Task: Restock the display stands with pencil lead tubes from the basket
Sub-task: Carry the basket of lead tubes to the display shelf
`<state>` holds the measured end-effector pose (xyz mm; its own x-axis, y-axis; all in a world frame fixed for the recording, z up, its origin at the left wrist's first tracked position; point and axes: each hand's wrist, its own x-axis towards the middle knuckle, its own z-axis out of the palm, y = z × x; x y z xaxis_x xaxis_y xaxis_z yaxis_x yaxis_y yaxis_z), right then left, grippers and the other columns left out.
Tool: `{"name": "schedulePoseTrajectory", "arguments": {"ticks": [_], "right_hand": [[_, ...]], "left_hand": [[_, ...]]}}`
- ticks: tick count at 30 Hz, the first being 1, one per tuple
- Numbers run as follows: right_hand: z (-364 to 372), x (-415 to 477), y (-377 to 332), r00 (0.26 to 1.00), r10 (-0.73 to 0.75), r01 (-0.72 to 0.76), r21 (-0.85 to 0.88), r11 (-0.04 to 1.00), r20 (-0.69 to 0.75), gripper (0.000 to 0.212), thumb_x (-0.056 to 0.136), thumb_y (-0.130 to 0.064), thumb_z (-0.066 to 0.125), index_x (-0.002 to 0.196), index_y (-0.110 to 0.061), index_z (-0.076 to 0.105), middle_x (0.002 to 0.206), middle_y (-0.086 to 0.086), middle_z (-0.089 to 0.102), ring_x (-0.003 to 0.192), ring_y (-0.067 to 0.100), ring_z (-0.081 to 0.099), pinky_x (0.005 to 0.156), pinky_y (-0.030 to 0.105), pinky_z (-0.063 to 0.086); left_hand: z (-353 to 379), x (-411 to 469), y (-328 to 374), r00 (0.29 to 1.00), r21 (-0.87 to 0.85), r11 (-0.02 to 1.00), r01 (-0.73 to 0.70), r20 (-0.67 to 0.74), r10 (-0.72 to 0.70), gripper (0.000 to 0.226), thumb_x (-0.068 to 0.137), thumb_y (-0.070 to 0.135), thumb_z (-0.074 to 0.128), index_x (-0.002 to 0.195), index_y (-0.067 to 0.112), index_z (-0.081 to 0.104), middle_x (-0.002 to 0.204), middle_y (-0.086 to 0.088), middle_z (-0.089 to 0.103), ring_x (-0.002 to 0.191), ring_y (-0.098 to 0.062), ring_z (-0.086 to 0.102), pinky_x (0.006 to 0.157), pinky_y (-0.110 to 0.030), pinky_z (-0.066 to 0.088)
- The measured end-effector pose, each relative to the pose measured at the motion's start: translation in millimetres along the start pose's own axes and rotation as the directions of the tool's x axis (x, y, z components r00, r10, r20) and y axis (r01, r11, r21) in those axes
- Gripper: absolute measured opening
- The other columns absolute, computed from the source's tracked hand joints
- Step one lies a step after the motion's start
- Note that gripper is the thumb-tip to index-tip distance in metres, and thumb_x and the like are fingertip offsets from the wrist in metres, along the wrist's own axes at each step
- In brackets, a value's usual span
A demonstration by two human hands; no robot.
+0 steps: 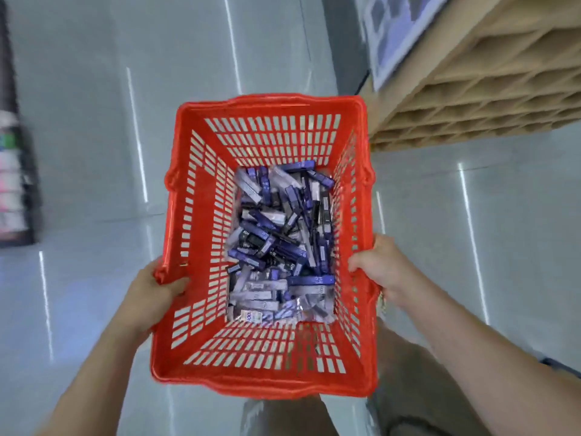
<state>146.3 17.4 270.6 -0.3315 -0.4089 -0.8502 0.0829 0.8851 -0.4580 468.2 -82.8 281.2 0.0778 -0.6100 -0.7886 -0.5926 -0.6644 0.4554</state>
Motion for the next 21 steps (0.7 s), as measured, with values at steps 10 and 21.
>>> {"name": "schedulePoseTrajectory", "arguments": {"ticks": [10,21], "right_hand": [[23.3,-26.4,-298.2,0.926,-0.365,0.373,-0.081,0.924,0.096,0.032,0.062,-0.005,0.062,0.092,-0.013,0.071,0.084,0.011,0.075,0.071,0.029,0.070,0.073,0.048,0.060],[40.7,27.8,-567.6,0.808,-0.587,0.586,-0.169,0.793,0.049,0.042,0.079,0.007,0.060,0.108,-0.023,0.065,0.094,0.000,0.074,0.082,0.019,0.072,0.080,0.042,0.060]], "left_hand": [[-159.5,-56.8,157.8,0.898,-0.131,0.971,-0.200,-0.422,0.128,0.018,0.075,0.009,0.066,0.089,0.020,0.067,0.075,0.001,0.072,0.066,-0.023,0.070,0.072,-0.048,0.058],[-281.3,34.0,415.2,0.798,-0.080,0.947,-0.311,-0.563,0.214,0.020,0.076,0.003,0.064,0.090,0.017,0.064,0.076,-0.001,0.071,0.064,-0.022,0.069,0.069,-0.045,0.058]]}}
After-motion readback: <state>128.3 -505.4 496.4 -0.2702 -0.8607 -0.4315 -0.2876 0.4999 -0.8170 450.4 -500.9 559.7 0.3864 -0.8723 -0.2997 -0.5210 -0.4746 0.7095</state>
